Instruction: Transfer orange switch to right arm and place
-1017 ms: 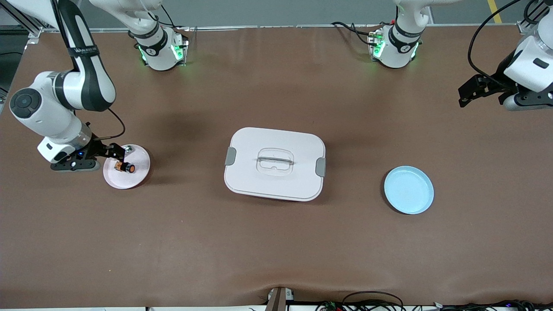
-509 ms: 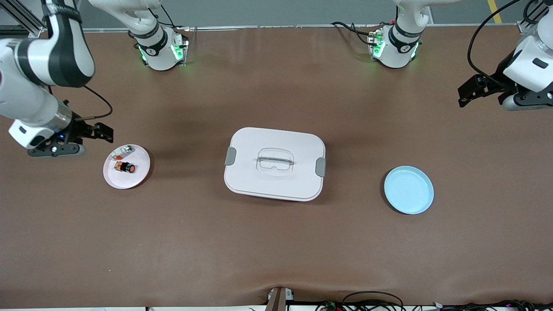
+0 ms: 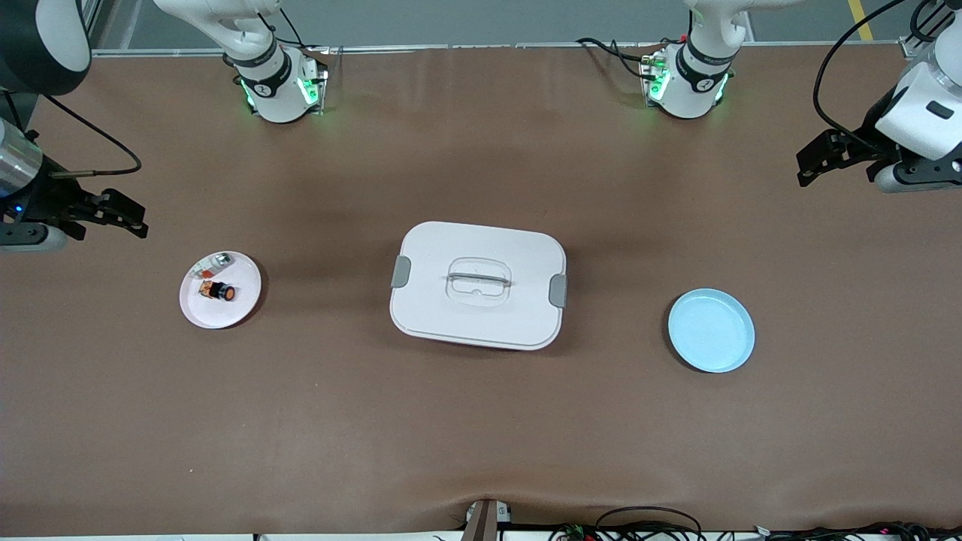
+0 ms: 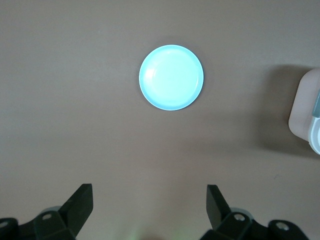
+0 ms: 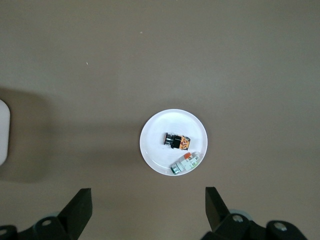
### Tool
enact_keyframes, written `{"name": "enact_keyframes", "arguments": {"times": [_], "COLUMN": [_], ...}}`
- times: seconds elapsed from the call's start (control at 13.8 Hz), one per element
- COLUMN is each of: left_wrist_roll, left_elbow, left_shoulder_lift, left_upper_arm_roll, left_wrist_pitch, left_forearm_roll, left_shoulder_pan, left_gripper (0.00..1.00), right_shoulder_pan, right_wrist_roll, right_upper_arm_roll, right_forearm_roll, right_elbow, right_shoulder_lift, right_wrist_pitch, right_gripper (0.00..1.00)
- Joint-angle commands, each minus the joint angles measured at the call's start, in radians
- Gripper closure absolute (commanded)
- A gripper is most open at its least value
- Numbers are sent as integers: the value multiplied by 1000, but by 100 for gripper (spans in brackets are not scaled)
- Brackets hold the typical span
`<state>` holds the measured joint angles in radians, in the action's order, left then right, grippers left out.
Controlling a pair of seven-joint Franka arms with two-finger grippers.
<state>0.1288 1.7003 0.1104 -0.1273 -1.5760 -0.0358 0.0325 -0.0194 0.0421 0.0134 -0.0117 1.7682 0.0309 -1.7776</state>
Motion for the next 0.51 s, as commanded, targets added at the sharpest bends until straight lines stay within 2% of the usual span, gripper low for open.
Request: {"name": "enact_keyframes", "arguments": {"times": [0.0, 0.22, 0.44], "left_wrist_roll": [-20, -20, -20], "left_elbow": [-15, -16, -16], "left_shoulder_lift": [-3, -3, -1], "left_upper_arm_roll": [-5, -5, -5], "left_wrist_pitch": [10, 10, 10], "left_forearm_roll": [-12, -9, -6], "left_shoulder_pan": [4, 4, 4], "left_gripper": [0, 0, 0], "right_shoulder_pan": [4, -2, -4], "right_wrist_roll": [-34, -31, -34], "right_upper_arm_roll": [3, 7, 8], "right_forearm_roll": [21, 22, 21], "right_elbow": [-41, -85, -133], "right_shoulder_lift": [-19, -19, -19], "right_wrist_pitch": [17, 24, 93], "right_gripper": [0, 0, 0]}}
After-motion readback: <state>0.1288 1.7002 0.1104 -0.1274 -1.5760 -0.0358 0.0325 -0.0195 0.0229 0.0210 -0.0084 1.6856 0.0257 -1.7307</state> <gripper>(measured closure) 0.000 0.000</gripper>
